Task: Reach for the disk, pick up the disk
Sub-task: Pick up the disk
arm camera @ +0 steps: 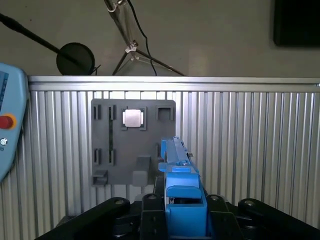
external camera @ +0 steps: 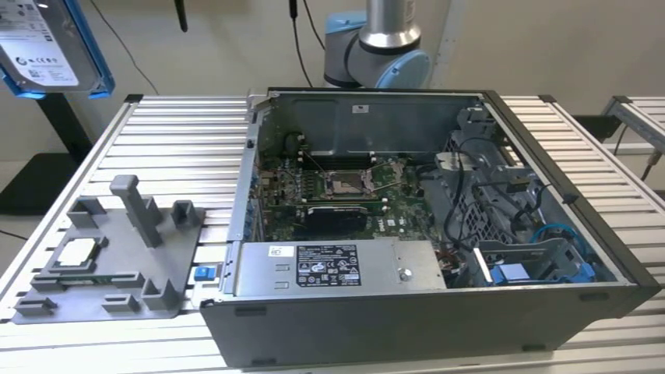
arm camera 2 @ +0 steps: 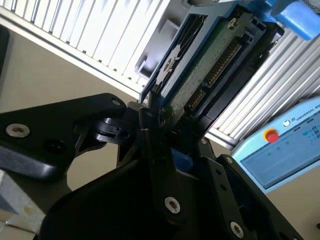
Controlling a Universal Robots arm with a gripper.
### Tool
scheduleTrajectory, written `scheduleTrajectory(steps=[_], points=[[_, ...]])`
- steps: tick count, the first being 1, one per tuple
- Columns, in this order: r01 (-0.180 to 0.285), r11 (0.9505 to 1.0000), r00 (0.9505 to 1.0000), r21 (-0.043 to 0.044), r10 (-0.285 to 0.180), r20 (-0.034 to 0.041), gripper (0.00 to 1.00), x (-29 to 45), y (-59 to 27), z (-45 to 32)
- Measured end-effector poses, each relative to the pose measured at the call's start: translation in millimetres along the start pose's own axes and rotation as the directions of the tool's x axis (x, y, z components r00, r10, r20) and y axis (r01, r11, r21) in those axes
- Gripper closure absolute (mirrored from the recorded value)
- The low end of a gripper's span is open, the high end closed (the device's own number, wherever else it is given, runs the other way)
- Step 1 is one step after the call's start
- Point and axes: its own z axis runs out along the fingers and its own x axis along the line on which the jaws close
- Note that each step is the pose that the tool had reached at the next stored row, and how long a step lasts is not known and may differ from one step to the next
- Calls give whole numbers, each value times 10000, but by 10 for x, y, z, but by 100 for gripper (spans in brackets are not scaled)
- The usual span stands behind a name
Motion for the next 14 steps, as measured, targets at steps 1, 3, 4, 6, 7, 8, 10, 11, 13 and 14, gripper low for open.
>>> scheduleTrajectory(steps=[1,3,4,6,7,8,10,11,13,14], points=[[0,10000,10000,1,0,1,100,0,-12,1],[0,10000,10000,1,0,1,100,-1,-26,1],[-2,10000,10000,1,2,1,100,-1,-28,1],[-1,10000,10000,1,1,0,100,0,-28,1],[-1,10000,10000,0,1,0,100,0,-29,1],[-1,10000,10000,0,1,0,100,-1,-30,0],[-1,10000,10000,0,1,0,100,-1,-30,1],[-1,10000,10000,0,1,0,100,-1,-30,1],[-1,10000,10000,1,1,1,100,-1,-34,1],[0,10000,10000,-1,0,-1,100,-1,-42,0]])
